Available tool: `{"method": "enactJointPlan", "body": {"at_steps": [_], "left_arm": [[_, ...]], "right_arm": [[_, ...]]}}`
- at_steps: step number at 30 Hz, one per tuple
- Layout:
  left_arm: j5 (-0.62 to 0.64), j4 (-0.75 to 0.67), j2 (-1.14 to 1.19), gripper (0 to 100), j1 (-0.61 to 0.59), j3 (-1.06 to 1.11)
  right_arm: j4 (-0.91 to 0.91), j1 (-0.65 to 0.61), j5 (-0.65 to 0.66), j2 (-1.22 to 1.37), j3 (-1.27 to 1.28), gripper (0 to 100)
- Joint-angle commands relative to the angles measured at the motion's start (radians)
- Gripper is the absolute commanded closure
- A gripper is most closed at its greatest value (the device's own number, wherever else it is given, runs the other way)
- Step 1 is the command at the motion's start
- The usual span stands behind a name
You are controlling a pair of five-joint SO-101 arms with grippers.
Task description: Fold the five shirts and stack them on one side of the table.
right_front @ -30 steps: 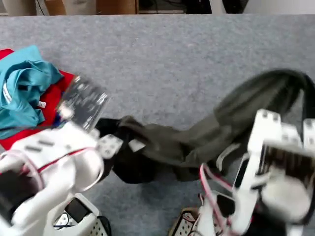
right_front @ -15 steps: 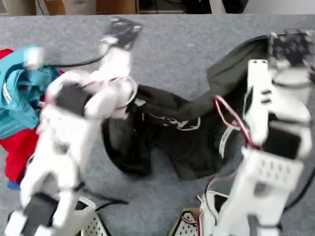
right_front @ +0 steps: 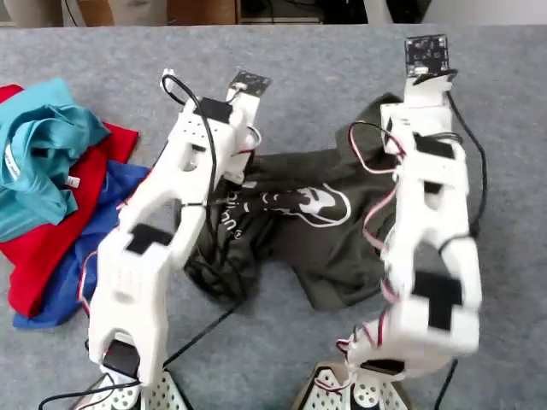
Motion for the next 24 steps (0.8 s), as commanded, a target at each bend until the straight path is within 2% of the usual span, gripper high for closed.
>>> {"method": "enactJointPlan", "body": {"at_steps": [1, 3, 6, 9, 11, 15, 18, 24], "left_arm": [[0.003, 0.112, 0.124, 98, -0.048, -0.37], [0.003, 0.183, 0.2, 97, -0.06, -0.56], [0.026, 0.273, 0.298, 87, -0.066, -0.809], [0.166, 0.302, 0.375, 75, -0.083, -0.996], [0.249, 0.292, 0.417, 74, -0.097, -1.077], [0.311, 0.293, 0.45, 74, -0.123, -1.105], [0.313, 0.338, 0.429, 74, -0.133, -1.097], [0.308, 0.338, 0.234, 83, -0.106, -1.033]], "right_arm": [[0.057, 0.016, -0.049, 0.176, -0.213, 99.7], [0.117, 0.016, -0.044, 0.259, -0.326, 99.7], [0.216, 0.028, -0.044, 0.355, -0.475, 99.7], [0.304, 0.036, -0.044, 0.424, -0.59, 99.7], [0.341, 0.039, -0.044, 0.458, -0.645, 99.7], [0.376, 0.039, -0.044, 0.49, -0.697, 99.7], [0.379, 0.039, -0.044, 0.493, -0.702, 99.7], [0.379, 0.039, -0.044, 0.495, -0.704, 99.7]]}}
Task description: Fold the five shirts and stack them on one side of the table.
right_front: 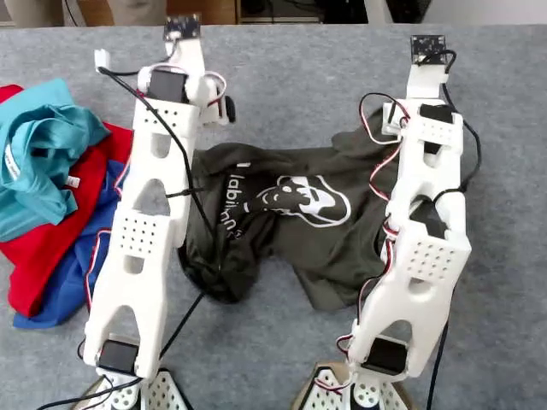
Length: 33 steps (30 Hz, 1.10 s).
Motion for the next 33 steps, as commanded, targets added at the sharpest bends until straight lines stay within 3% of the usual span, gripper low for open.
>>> {"method": "enactJointPlan", "body": {"at_steps": [1, 8, 11, 16, 20, 25, 33], "left_arm": [[0.008, 0.015, -0.206, 84, 0.034, 0.083], [-0.068, -0.017, -0.61, 93, 0.129, 0.801], [-0.124, -0.18, -0.616, 98, 0.12, 1.039], [-0.129, -0.43, -0.585, 98, 0.107, 1.195], [-0.123, -0.551, -0.492, 98, 0.094, 1.175], [-0.112, -0.677, -0.335, 98, 0.052, 0.984], [0.15, -0.81, -0.079, 98, -0.015, 0.499]], "right_arm": [[0.005, 0.019, -0.008, -0.013, -0.061, 99.7], [0.005, 0.019, -0.008, -0.013, -0.058, 99.7], [0.005, 0.019, -0.008, -0.013, -0.058, 99.7], [0.005, 0.019, -0.008, -0.013, -0.059, 99.7], [0.005, 0.019, -0.008, -0.013, -0.062, 99.7], [0.005, 0.015, -0.008, -0.013, -0.059, 99.7], [0.005, 0.012, 0.002, -0.012, -0.062, 99.6]]}}
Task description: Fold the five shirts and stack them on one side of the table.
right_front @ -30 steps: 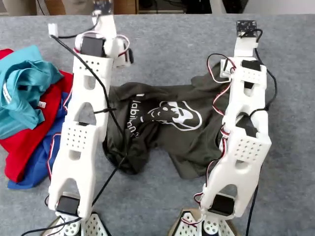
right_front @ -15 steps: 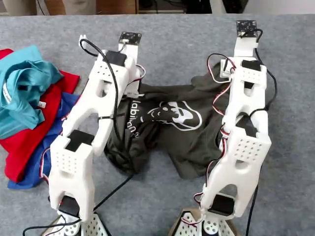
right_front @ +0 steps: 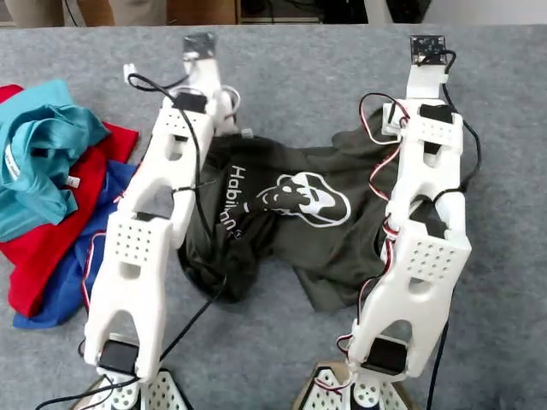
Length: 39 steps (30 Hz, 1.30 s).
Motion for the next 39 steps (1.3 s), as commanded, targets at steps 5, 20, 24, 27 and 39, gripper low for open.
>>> {"method": "enactJointPlan", "body": {"at_steps": [5, 20, 24, 27, 39], "left_arm": [[0.083, 0.055, 0.128, 98, -0.032, -0.45], [0.081, 0.792, 0.107, 88, -0.014, -0.732], [0.147, 0.783, 0.124, 81, -0.005, -0.664], [0.227, 0.781, 0.14, 79, -0.012, -0.644], [0.224, 0.72, 0.265, 88, -0.015, -0.715]], "right_arm": [[0.005, 0.005, 0.026, -0.01, -0.061, 99.6], [0.005, 0.005, 0.026, -0.01, -0.059, 99.6], [0.005, 0.005, 0.028, -0.01, -0.059, 99.6], [0.005, 0.005, 0.028, -0.01, -0.059, 99.6], [0.005, 0.005, 0.028, -0.01, -0.059, 99.6]]}}
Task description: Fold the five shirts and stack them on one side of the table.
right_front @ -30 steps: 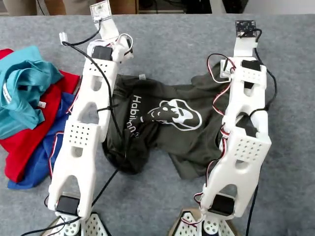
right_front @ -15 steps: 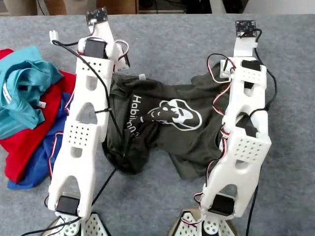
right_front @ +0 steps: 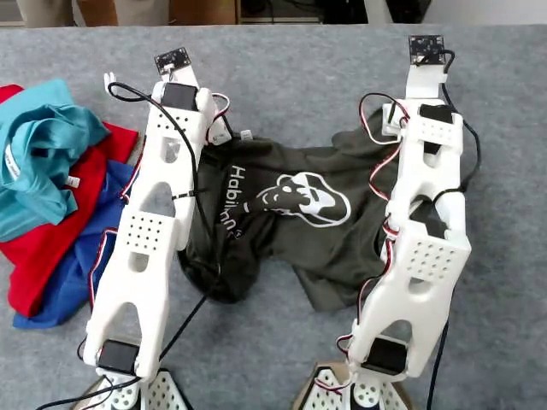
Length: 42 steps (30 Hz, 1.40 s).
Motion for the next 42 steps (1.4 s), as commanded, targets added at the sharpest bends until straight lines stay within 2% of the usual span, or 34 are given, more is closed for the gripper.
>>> {"method": "enactJointPlan", "body": {"at_steps": [1, 13, 18, 22, 30, 35, 42], "left_arm": [[0.011, -0.017, -0.015, 89, 0.0, -0.077], [0.011, -0.032, -0.013, 91, -0.009, -0.084], [0.011, -0.031, -0.008, 83, -0.072, -0.084], [0.011, -0.038, 0.021, 83, -0.097, -0.086], [0.014, -0.038, 0.062, 83, -0.029, -0.094], [0.101, -0.031, 0.062, 82, 0.006, -0.095], [0.11, -0.031, 0.062, 82, 0.017, -0.095]], "right_arm": [[0.005, 0.005, 0.008, -0.01, -0.059, 99.6], [0.005, 0.005, 0.008, -0.01, -0.061, 99.6], [0.005, 0.005, 0.008, -0.01, -0.061, 99.6], [0.005, 0.005, 0.008, -0.01, -0.061, 99.6], [0.005, 0.005, 0.008, -0.01, -0.059, 99.6], [0.005, 0.004, 0.008, -0.01, -0.059, 99.6], [0.005, 0.004, 0.008, -0.01, -0.059, 99.6]]}}
